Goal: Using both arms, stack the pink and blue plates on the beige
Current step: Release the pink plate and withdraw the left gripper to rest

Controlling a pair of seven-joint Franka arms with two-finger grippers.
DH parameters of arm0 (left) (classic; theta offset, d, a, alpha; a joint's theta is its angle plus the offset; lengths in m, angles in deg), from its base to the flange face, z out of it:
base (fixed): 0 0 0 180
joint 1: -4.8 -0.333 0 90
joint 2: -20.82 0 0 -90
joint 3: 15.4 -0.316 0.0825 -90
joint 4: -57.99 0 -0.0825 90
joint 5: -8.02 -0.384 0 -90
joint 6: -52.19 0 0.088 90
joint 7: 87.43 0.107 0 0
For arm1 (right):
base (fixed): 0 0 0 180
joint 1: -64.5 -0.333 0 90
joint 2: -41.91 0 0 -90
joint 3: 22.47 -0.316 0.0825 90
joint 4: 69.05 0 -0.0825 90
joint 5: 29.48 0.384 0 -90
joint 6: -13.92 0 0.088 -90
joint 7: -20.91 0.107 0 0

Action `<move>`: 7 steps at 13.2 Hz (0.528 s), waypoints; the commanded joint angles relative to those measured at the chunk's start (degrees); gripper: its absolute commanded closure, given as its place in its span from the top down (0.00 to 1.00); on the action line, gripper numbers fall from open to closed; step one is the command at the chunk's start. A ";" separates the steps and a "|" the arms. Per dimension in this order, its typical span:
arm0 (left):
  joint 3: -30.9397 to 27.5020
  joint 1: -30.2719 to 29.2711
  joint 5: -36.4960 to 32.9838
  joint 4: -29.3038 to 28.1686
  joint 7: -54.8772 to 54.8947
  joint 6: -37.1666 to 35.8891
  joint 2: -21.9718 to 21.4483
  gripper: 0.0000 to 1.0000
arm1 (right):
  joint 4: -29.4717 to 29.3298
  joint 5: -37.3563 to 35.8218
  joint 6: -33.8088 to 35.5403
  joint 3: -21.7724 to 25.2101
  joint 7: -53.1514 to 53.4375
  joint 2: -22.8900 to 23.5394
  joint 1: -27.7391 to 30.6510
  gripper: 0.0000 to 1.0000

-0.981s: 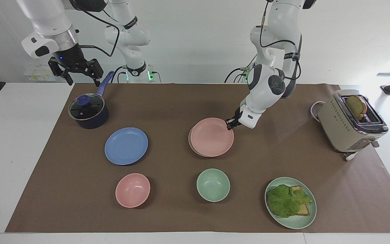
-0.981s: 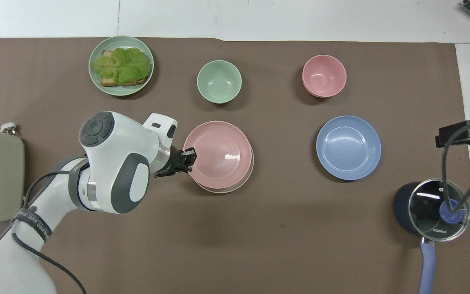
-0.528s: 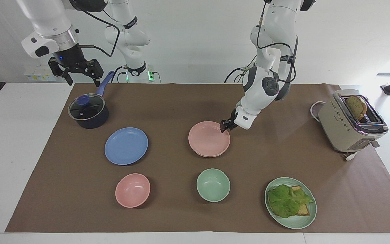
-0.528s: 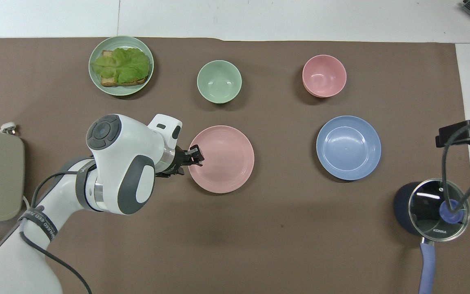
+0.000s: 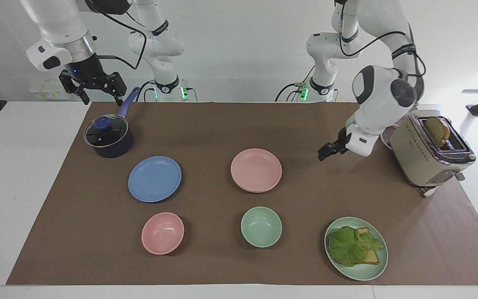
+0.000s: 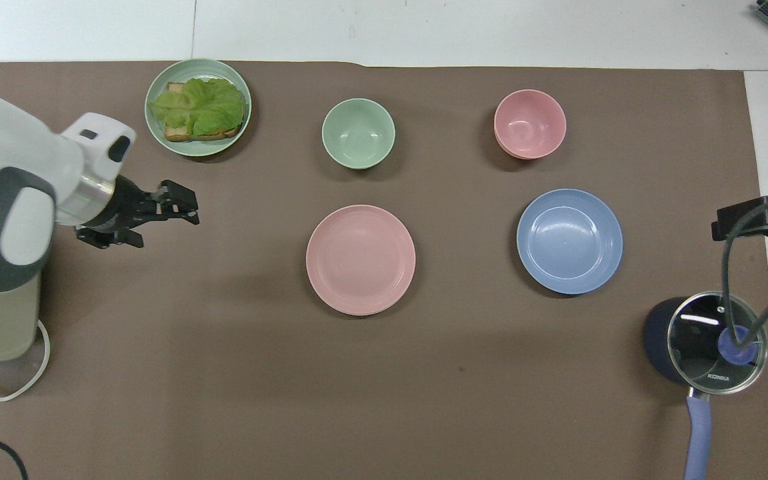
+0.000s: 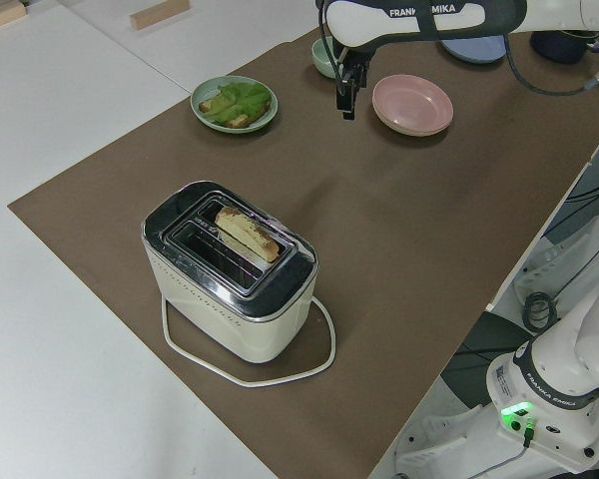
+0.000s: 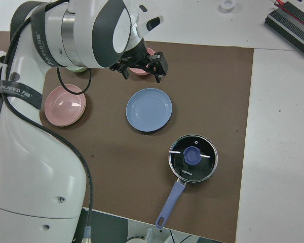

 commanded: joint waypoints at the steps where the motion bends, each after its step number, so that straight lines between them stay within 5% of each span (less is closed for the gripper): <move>1: 0.62 -4.73 -5.98 3.05 9.45 -3.92 -2.32 1.00 | -0.19 -0.16 0.15 -0.40 0.60 -0.16 0.42 1.00; 3: 0.62 -4.82 -13.83 9.27 17.71 -7.51 -2.06 1.00 | -0.10 -0.16 0.15 -0.40 0.60 -0.25 0.51 1.00; 7: 0.80 -4.30 -14.11 14.31 18.89 -14.46 -4.67 1.00 | 3.93 -0.16 -4.94 -0.32 0.77 -2.00 0.51 1.00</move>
